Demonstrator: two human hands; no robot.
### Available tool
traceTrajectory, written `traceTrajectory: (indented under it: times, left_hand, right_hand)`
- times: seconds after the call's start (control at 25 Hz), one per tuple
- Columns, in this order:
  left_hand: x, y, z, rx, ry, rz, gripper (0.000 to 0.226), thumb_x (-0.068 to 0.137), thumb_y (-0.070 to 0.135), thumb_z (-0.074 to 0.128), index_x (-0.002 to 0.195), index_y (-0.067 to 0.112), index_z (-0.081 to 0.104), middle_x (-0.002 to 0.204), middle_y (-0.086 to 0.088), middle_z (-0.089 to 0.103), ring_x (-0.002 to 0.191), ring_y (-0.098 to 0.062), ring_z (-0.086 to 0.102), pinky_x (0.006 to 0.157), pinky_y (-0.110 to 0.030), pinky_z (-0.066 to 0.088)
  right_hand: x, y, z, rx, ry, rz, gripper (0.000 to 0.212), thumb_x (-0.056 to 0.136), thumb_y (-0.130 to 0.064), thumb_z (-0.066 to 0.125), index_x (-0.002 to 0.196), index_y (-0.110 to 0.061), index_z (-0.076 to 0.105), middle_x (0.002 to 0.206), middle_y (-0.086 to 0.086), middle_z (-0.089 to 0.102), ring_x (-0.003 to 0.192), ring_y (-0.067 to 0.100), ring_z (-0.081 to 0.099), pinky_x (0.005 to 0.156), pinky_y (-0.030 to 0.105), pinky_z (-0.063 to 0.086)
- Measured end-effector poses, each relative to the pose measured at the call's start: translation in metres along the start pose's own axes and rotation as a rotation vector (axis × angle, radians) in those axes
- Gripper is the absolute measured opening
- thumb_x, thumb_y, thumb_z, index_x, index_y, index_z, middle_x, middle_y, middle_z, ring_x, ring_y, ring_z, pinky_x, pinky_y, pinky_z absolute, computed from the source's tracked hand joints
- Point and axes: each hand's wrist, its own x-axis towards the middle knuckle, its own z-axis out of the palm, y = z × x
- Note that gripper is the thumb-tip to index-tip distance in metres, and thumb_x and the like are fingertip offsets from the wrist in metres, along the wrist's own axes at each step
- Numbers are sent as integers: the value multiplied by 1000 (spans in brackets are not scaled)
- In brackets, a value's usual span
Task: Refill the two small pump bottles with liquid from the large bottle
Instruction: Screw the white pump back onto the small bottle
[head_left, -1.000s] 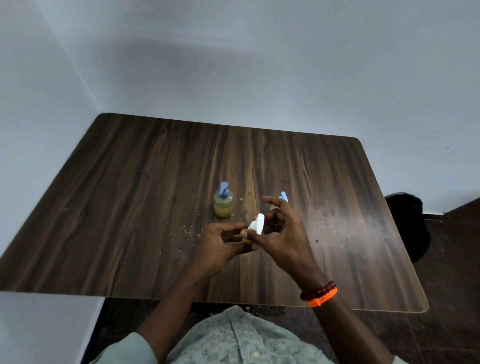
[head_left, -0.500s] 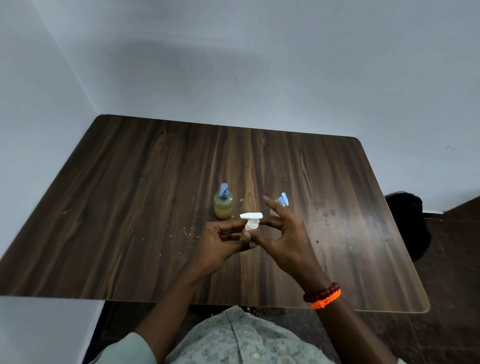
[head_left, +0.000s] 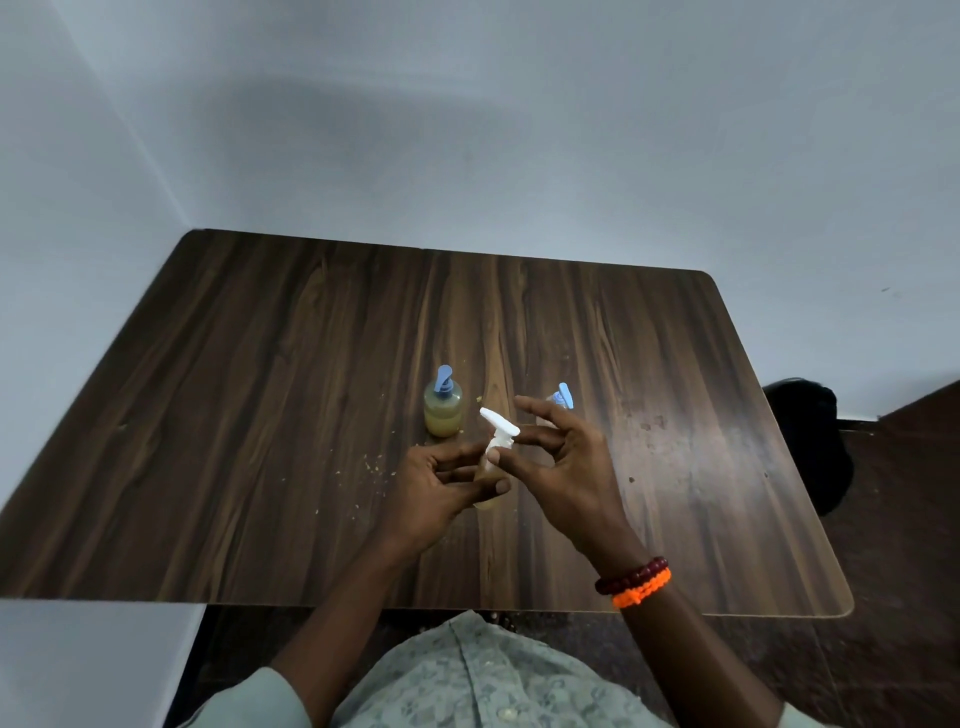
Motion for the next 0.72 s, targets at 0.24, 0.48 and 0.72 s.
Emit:
traceTrajectory:
  times: [0.24, 0.48, 0.72]
  left_hand:
    - [-2, 1, 6, 38, 11, -12, 34, 79, 8, 86, 104, 31, 81, 105, 6, 84, 103, -18, 79, 74, -30, 65]
    - [-3, 1, 2, 6, -39, -19, 42, 79, 1, 86, 118, 17, 79, 110, 0, 83, 105, -19, 79, 79, -38, 67]
    - [-3, 3, 10, 33, -34, -34, 33, 80, 0, 85, 104, 23, 82, 100, 3, 85, 94, -17, 81, 68, -27, 63]
  right_hand:
    - [-5, -3, 16, 13, 128, -14, 70, 76, -26, 92, 135, -25, 55, 92, -6, 72, 90, -1, 72, 77, 12, 58]
    - [-5, -3, 0, 168, -29, 32, 74, 79, -13, 89, 144, -16, 54, 101, -1, 80, 99, 8, 77, 93, 30, 62]
    - [-7, -2, 9, 109, 87, -1, 70, 76, -19, 93, 136, -21, 57, 88, -9, 69, 89, -1, 70, 84, 17, 59]
